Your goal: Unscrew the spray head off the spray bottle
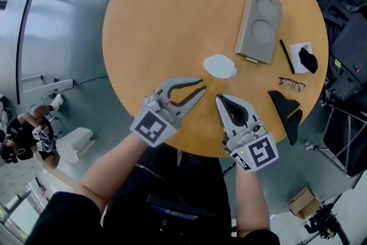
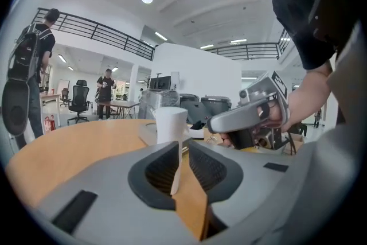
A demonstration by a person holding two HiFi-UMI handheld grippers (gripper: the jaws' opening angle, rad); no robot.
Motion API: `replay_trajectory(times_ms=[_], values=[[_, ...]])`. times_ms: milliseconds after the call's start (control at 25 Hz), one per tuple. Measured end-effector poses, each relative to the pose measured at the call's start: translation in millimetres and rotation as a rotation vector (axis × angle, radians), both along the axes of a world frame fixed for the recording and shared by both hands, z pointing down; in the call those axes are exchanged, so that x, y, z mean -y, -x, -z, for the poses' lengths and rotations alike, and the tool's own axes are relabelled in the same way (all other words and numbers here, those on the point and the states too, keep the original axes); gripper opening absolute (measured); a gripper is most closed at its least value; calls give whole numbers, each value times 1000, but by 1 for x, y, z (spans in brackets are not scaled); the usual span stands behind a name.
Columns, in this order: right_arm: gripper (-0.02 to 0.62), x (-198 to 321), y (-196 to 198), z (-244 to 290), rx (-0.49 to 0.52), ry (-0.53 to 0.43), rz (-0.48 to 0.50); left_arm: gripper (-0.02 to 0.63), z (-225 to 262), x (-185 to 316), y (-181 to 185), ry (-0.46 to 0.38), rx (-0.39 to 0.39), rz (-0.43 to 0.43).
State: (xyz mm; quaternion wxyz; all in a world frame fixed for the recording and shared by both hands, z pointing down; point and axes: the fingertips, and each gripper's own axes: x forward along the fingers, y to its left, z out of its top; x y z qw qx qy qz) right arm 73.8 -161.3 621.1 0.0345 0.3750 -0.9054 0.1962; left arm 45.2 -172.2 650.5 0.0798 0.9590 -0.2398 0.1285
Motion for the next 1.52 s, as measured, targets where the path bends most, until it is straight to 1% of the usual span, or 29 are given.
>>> replay_trajectory(times_ms=[80,160,240,280,480,600,760,1120,1280,1400,1440,1520], values=[[5,2,-2,-18,-1,7,-9,96,-24,7,-1,-13,3,17],[5,4,-4,-36,3,12,-20,138,-47,14,-2,-23,2,33],[5,6,-7,-52,8,16,-34,209,-68,21,-4,-31,4,46],[5,7,-9,-60,11,19,-42,219,-77,23,-6,-37,2,47],[5,5,-16,-91,14,37,-61,308,-109,31,-19,-42,-2,14],[5,3,-19,-103,22,47,-70,339,-120,36,-30,-50,3,-6],[5,2,-22,-110,32,46,-83,407,-128,45,-48,-63,-7,-30],[5,-5,-31,-113,54,53,-89,407,-135,57,-79,-84,-18,-21],[5,-7,-39,-118,59,60,-97,407,-138,65,-90,-74,-35,-6],[5,-8,-44,-120,61,63,-102,407,-139,69,-97,-69,-36,-18],[5,-8,-44,-120,62,63,-102,401,-139,69,-99,-70,-33,-29],[5,-9,-45,-121,65,64,-103,314,-139,66,-102,-81,-36,-60]])
